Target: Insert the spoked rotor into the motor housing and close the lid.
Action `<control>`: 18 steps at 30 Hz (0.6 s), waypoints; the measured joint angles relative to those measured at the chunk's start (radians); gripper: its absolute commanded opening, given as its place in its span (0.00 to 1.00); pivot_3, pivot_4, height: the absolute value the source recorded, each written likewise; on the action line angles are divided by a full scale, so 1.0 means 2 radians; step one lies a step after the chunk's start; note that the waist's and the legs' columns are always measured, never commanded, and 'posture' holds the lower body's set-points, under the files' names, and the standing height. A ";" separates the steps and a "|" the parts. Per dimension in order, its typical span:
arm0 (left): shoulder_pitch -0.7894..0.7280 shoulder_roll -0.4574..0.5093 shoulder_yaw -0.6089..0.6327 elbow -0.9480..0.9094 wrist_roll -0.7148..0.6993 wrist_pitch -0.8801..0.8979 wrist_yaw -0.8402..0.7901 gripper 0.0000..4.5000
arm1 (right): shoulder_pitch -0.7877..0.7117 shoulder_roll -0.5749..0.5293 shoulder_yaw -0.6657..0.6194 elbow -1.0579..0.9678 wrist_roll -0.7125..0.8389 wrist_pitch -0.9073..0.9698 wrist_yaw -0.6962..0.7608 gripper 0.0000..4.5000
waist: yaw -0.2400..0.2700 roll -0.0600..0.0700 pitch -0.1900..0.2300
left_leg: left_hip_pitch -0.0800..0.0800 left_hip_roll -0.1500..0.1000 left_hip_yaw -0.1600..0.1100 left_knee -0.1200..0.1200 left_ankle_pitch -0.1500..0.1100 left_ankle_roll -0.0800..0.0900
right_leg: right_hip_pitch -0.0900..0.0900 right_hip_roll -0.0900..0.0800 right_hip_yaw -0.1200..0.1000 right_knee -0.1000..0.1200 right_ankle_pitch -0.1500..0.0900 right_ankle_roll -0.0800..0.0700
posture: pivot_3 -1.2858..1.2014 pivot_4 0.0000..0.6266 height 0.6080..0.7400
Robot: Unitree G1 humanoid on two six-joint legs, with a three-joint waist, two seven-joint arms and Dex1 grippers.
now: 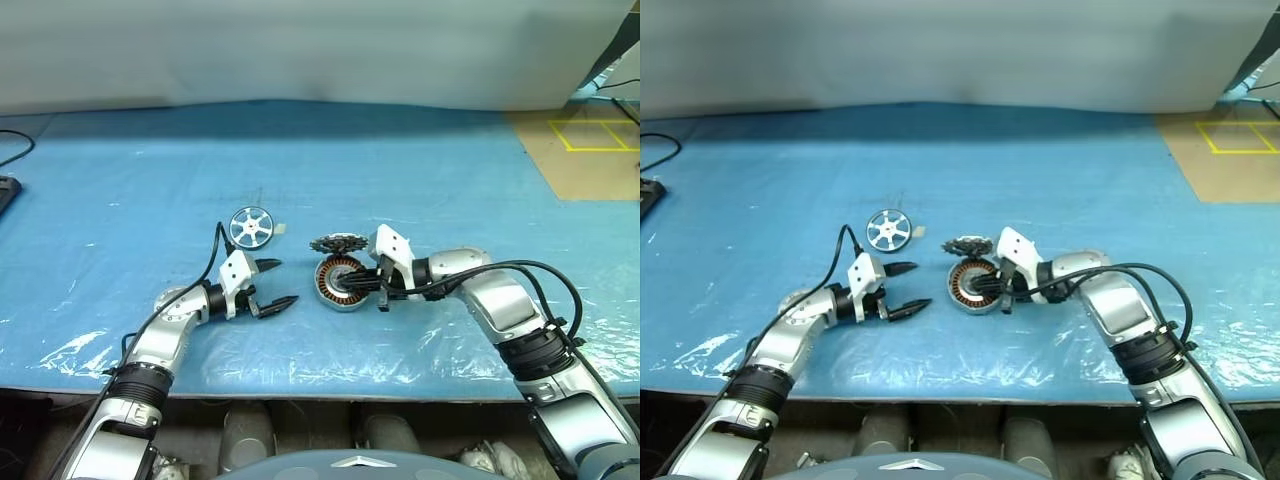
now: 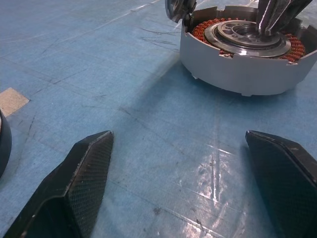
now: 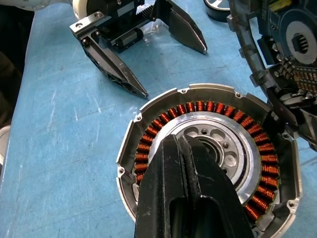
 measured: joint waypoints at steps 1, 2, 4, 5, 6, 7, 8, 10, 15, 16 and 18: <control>0.000 0.000 0.000 0.000 0.000 0.001 0.000 1.00 | 0.000 0.002 -0.001 0.000 0.002 0.000 0.000 0.01 | 0.000 0.000 0.000 | 0.000 0.000 0.000 0.000 0.000 0.000 | 0.000 0.000 0.000 0.000 0.000 0.000 | 0.52 0.24 1.00; 0.000 0.000 0.000 0.000 0.000 0.001 0.000 1.00 | 0.000 0.003 -0.004 0.000 0.005 0.002 -0.001 0.01 | 0.000 0.000 0.000 | 0.000 0.000 0.000 0.000 0.000 0.000 | 0.000 0.000 0.000 0.000 0.000 0.000 | 0.52 0.24 1.00; 0.000 0.000 0.001 -0.001 0.000 0.003 0.000 1.00 | -0.003 0.007 -0.009 0.000 0.012 0.007 -0.002 0.01 | -0.001 0.000 0.000 | 0.000 0.000 0.000 0.000 0.000 0.000 | 0.000 0.000 0.000 0.000 0.000 0.000 | 0.52 0.24 1.00; 0.000 0.000 0.001 -0.001 0.000 0.004 0.000 1.00 | -0.007 0.007 -0.010 0.000 0.015 0.009 -0.004 0.01 | -0.001 0.000 0.000 | 0.000 0.000 0.000 0.000 0.000 0.000 | 0.000 0.000 0.000 0.000 0.000 0.000 | 0.52 0.24 1.00; 0.000 0.000 0.001 -0.002 0.000 0.004 0.000 1.00 | -0.009 0.007 -0.012 0.000 0.016 0.009 -0.004 0.01 | -0.001 0.000 0.000 | 0.000 0.000 0.000 0.000 0.000 0.000 | 0.000 0.000 0.000 0.000 0.000 0.000 | 0.52 0.24 1.00; 0.000 0.000 0.001 -0.002 0.000 0.004 0.000 1.00 | -0.010 0.007 -0.013 0.000 0.017 0.010 -0.005 0.01 | -0.001 0.000 0.000 | 0.000 0.000 0.000 0.000 0.000 0.000 | 0.000 0.000 0.000 0.000 0.000 0.000 | 0.52 0.24 1.00; 0.000 0.000 0.001 -0.002 0.000 0.004 0.000 1.00 | -0.011 0.007 -0.015 0.000 0.017 0.010 -0.005 0.01 | -0.001 0.000 0.000 | 0.000 0.000 0.000 0.000 0.000 0.000 | 0.000 0.000 0.000 0.000 0.000 0.000 | 0.52 0.24 1.00; 0.000 0.000 0.001 -0.002 0.000 0.005 0.000 1.00 | -0.011 0.005 -0.015 0.000 0.017 0.010 -0.005 0.01 | 0.000 0.000 0.000 | 0.000 0.000 0.000 0.000 0.000 0.000 | 0.000 0.000 0.000 0.000 0.000 0.000 | 0.52 0.24 1.00; 0.000 0.000 0.001 -0.002 0.000 0.006 0.000 1.00 | -0.011 -0.001 -0.014 0.000 0.016 0.010 -0.005 0.01 | -0.001 0.000 0.000 | 0.000 0.000 0.000 0.000 0.000 0.000 | 0.000 0.000 0.000 0.000 0.000 0.000 | 0.52 0.24 1.00; 0.000 0.000 0.001 -0.002 0.000 0.006 0.000 1.00 | -0.009 -0.003 -0.013 0.000 0.015 0.010 -0.004 0.01 | -0.001 0.000 0.000 | 0.000 0.000 0.000 0.001 0.000 0.000 | 0.000 0.000 0.000 0.000 0.000 0.000 | 0.52 0.24 1.00; 0.000 0.000 0.001 -0.002 0.000 0.006 0.000 1.00 | -0.003 -0.006 -0.006 0.001 0.009 0.009 -0.005 0.01 | 0.000 0.000 0.000 | 0.000 0.000 0.000 0.001 0.000 0.000 | 0.000 0.000 0.000 0.000 0.000 0.000 | 0.52 0.24 1.00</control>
